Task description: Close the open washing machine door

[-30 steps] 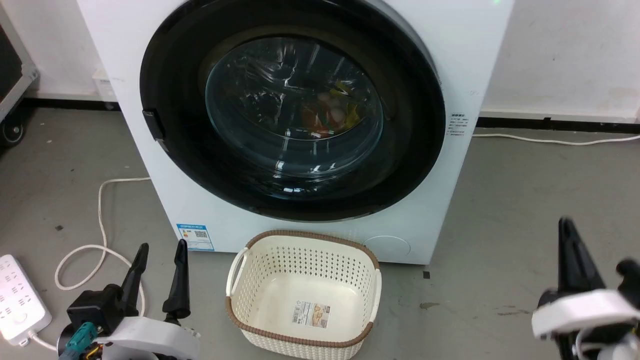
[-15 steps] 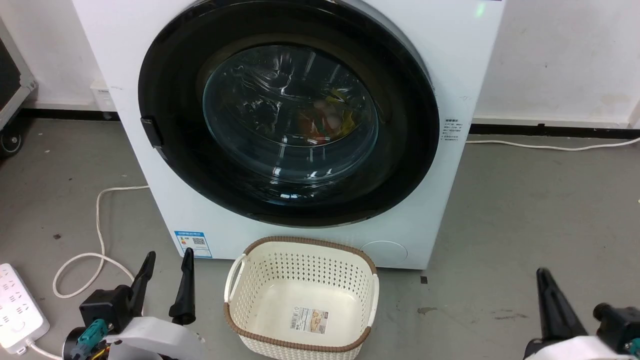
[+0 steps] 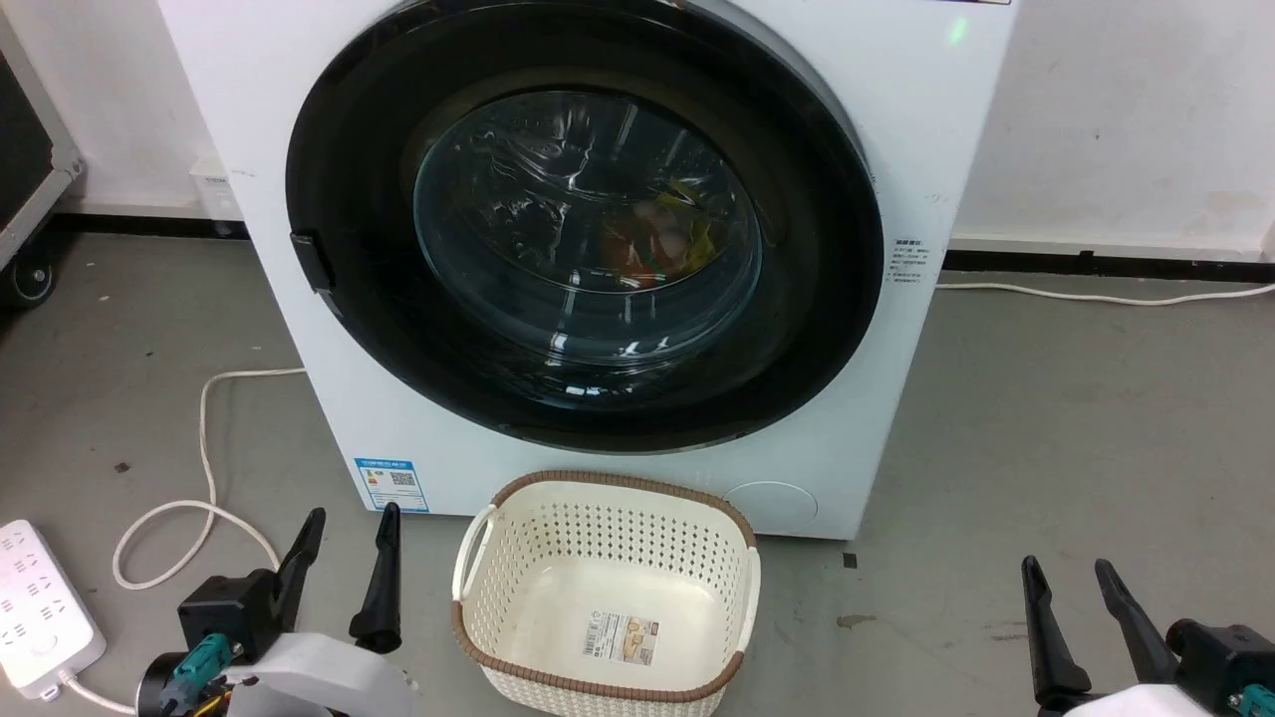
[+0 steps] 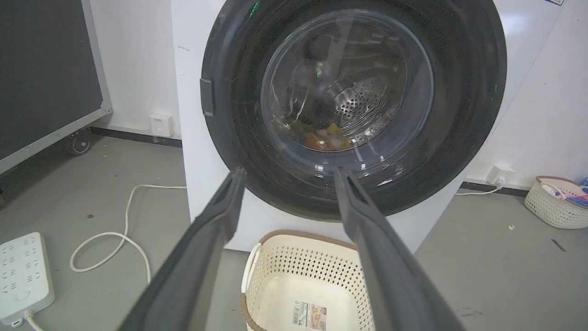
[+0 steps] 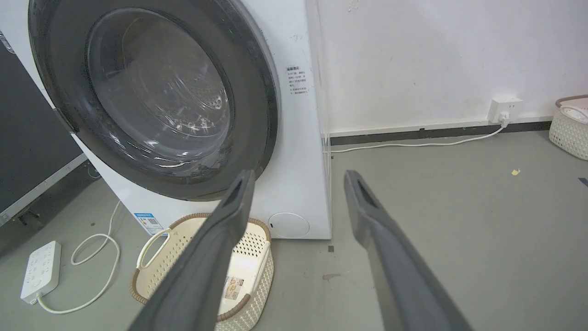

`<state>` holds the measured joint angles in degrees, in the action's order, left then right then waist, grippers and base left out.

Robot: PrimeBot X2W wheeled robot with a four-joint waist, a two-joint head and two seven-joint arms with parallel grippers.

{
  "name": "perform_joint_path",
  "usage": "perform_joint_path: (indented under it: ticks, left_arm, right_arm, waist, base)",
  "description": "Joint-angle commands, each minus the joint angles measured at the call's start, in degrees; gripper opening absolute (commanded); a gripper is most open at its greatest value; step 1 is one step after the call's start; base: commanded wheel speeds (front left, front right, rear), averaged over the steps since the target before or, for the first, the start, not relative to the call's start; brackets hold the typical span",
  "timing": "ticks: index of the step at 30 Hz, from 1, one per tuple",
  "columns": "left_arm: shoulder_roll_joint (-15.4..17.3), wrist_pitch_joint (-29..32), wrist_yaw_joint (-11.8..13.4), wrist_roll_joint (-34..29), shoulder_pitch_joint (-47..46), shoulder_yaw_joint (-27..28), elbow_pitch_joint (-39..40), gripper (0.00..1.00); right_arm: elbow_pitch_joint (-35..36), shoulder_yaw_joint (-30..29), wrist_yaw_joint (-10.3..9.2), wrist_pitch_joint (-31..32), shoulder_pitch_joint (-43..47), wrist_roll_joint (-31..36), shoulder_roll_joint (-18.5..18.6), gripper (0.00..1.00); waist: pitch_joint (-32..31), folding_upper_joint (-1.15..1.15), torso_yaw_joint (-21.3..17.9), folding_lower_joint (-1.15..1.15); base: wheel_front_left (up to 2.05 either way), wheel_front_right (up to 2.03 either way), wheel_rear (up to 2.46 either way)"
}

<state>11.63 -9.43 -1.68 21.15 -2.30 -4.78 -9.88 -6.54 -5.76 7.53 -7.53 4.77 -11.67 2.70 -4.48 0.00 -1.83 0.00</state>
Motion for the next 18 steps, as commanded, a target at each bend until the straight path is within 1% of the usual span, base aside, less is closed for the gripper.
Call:
perform_joint_path:
  ticks: [1,10,18]
  left_arm:
    - [0.4,0.1,0.3,-0.3,-0.4,-0.2,0.0,1.0]
    - [1.2,0.3,1.2,-1.5,-1.2,-0.9,0.0,1.0]
    - [1.0,0.3,1.4,-0.9,-1.4,-1.2,0.0,1.0]
  right_arm:
    - [-0.1,0.0,-0.04,0.2,0.5,-0.1,0.2,1.0]
    - [-0.2,0.3,-0.04,0.2,-0.2,-0.4,0.2,1.0]
    - [-0.4,0.6,-0.04,0.0,-0.5,-0.7,0.2,1.0]
  waist:
    - [0.0,0.0,0.0,0.0]
    - [0.3,0.0,0.3,0.0]
    - [0.4,0.0,0.3,0.0]
  base:
    - [0.0,0.0,0.0]
    - [0.0,0.0,0.0]
    - [0.0,0.0,0.0]
